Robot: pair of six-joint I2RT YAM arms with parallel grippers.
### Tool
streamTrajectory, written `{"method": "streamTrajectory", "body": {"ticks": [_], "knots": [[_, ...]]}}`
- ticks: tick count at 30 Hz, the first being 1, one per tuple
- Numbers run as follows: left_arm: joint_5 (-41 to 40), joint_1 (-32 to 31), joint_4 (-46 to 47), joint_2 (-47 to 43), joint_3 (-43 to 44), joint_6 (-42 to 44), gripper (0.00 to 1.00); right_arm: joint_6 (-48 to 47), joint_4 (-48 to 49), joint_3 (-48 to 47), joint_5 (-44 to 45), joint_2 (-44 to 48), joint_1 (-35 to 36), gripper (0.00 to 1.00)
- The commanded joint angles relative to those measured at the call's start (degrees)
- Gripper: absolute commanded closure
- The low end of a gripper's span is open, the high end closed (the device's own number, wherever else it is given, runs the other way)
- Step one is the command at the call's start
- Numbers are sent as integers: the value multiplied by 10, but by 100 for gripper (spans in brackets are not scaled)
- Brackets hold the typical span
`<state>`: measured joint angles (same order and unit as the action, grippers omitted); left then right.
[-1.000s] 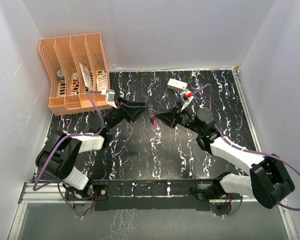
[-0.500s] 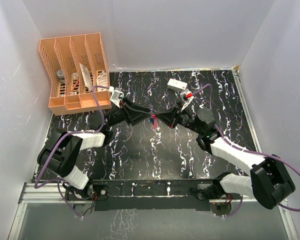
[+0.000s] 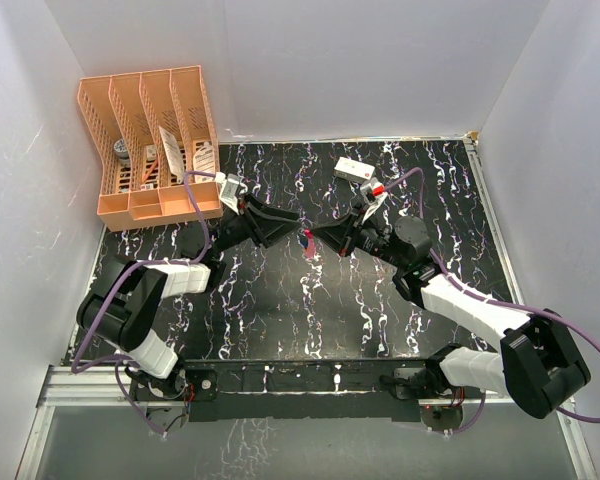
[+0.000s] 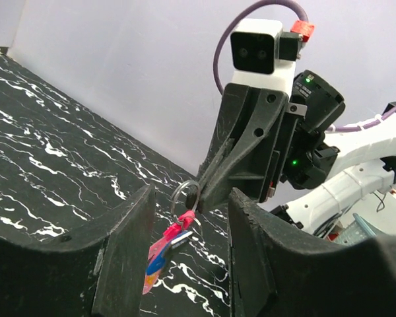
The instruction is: Put the keys on the keyring
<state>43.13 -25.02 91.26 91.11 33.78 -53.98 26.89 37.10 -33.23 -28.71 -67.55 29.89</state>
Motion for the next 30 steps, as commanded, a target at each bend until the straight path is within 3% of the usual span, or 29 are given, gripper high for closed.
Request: {"method": "streamTrajectory", "body": {"ticks": [1, 11, 24, 30], "knots": [[-23, 7, 111, -5, 6, 17, 53, -10, 22, -28, -5, 10, -2, 100], [40, 7, 111, 40, 48, -33, 56, -8, 29, -35, -11, 0, -2, 100], [71, 5, 111, 35, 53, -34, 61, -2, 44, -38, -14, -18, -2, 100], [77, 2, 111, 35, 55, -34, 74, 0, 48, -38, -13, -21, -2, 100]]}}
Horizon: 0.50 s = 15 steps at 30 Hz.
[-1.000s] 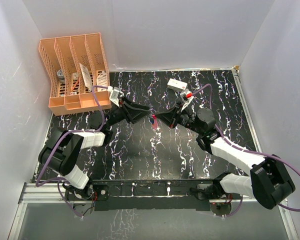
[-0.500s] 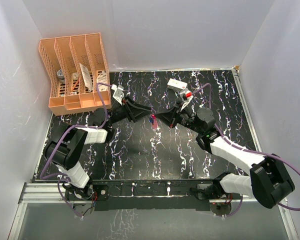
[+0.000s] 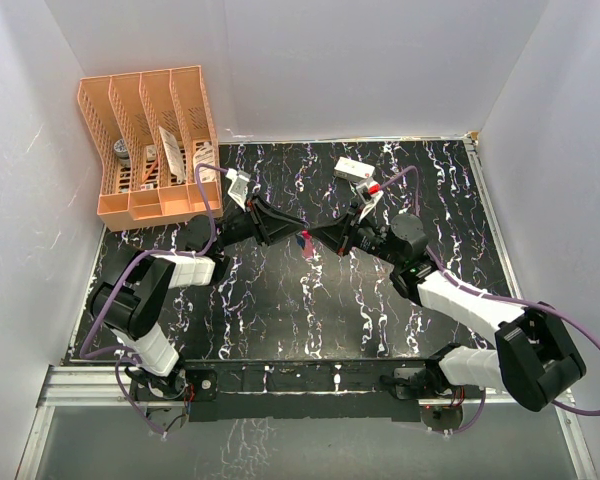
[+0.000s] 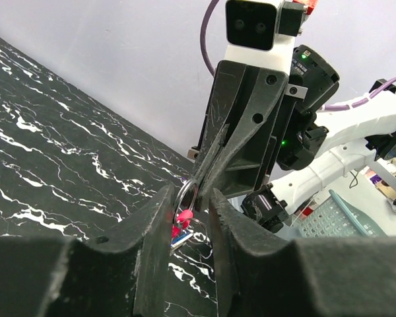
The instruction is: Put the keys on the keyring
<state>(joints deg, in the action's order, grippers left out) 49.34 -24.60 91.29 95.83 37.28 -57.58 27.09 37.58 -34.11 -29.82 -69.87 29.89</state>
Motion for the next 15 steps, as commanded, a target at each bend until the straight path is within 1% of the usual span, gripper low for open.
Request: {"method": "streamTrajectory", "body": {"ticks": [1, 4, 7, 9, 15], "knots": [[15, -3, 111, -13, 19, 2, 78, -2, 44, -29, -2, 2, -2, 100], [13, -4, 112, -12, 17, 2, 92, -2, 45, -29, 1, 2, -2, 100], [10, -5, 111, -15, 11, 5, 98, -1, 45, -28, 4, 1, -2, 100], [8, -5, 111, -17, 8, 5, 100, 0, 45, -28, 5, -2, -2, 100], [-14, -5, 111, -34, -1, 11, 100, 4, 37, -32, 16, -9, -2, 99]]}}
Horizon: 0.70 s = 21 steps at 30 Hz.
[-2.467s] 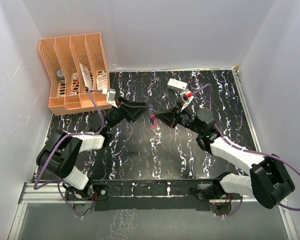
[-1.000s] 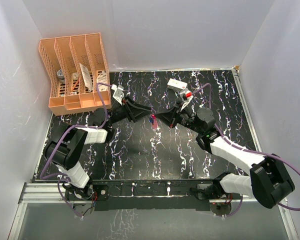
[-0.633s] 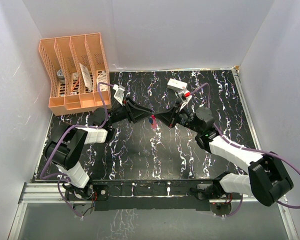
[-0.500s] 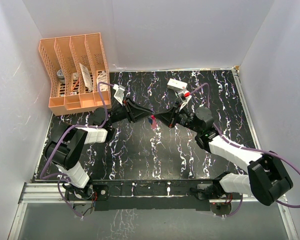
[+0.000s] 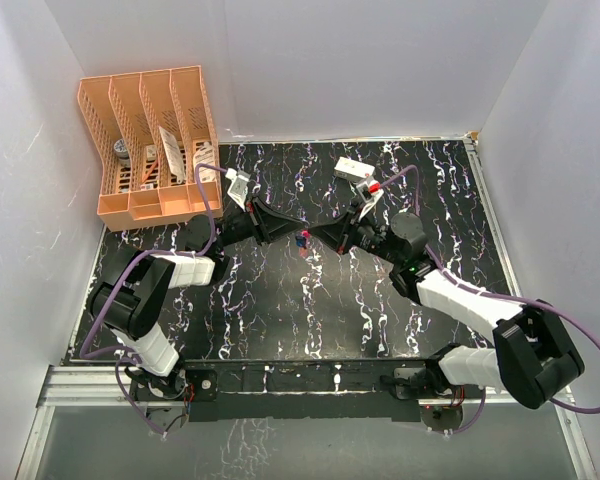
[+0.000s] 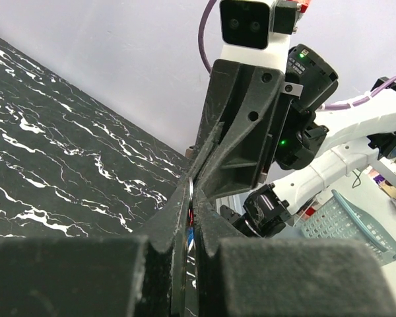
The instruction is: Put the keys on the keyring
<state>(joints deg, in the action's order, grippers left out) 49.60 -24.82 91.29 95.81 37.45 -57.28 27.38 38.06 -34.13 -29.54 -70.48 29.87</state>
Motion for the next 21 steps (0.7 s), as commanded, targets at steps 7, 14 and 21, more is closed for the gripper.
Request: {"method": "streamTrajectory", "body": {"ticks": [7, 14, 21], "knots": [[-94, -3, 23, -100, -39, 50, 100, -18, -12, -31, 61, 29, -2, 50], [-147, -4, -255, -192, -19, 139, 100, -37, -52, -29, 72, 50, -2, 48], [-187, -10, -532, -213, 60, 178, 100, -52, -80, -33, 67, 52, 1, 47]]}}
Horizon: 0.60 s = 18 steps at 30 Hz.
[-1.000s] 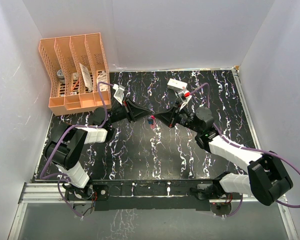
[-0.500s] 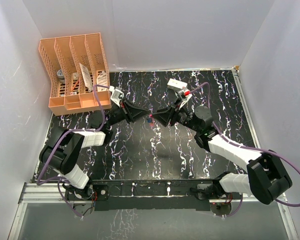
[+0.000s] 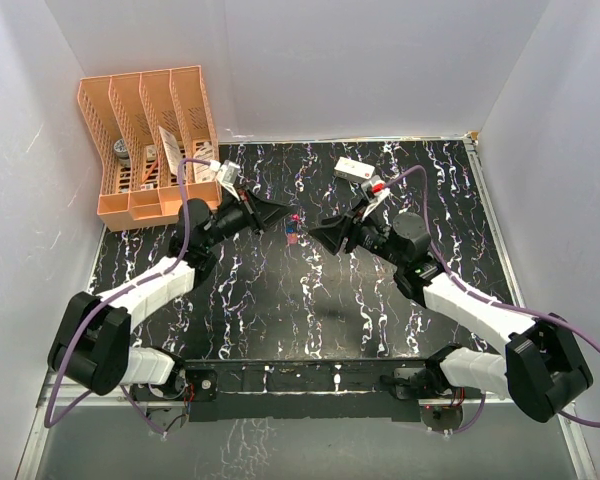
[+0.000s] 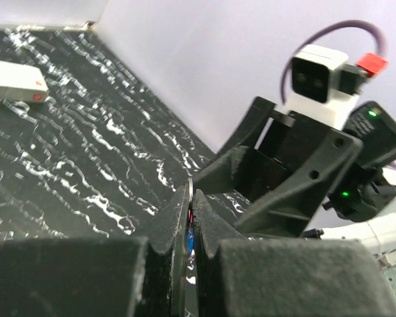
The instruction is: Put the keys on the keyring
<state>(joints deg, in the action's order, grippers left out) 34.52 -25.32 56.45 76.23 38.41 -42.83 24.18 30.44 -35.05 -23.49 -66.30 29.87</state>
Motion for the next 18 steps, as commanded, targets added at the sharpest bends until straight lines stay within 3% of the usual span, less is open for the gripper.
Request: {"method": "streamTrajectory", "body": {"ticks": [1, 5, 8, 18], "knots": [[-42, -6, -217, -15, 63, 36, 100, -23, -5, -23, 7, 8, 2, 47], [-64, -15, -351, 4, 127, 57, 100, -34, -10, -22, 32, -5, 21, 42], [-78, -25, -440, 19, 178, 79, 100, -47, -14, -27, 58, -19, 36, 27], [-111, -63, -560, 80, 273, 102, 100, -62, 6, -55, 112, -61, 58, 22]]}}
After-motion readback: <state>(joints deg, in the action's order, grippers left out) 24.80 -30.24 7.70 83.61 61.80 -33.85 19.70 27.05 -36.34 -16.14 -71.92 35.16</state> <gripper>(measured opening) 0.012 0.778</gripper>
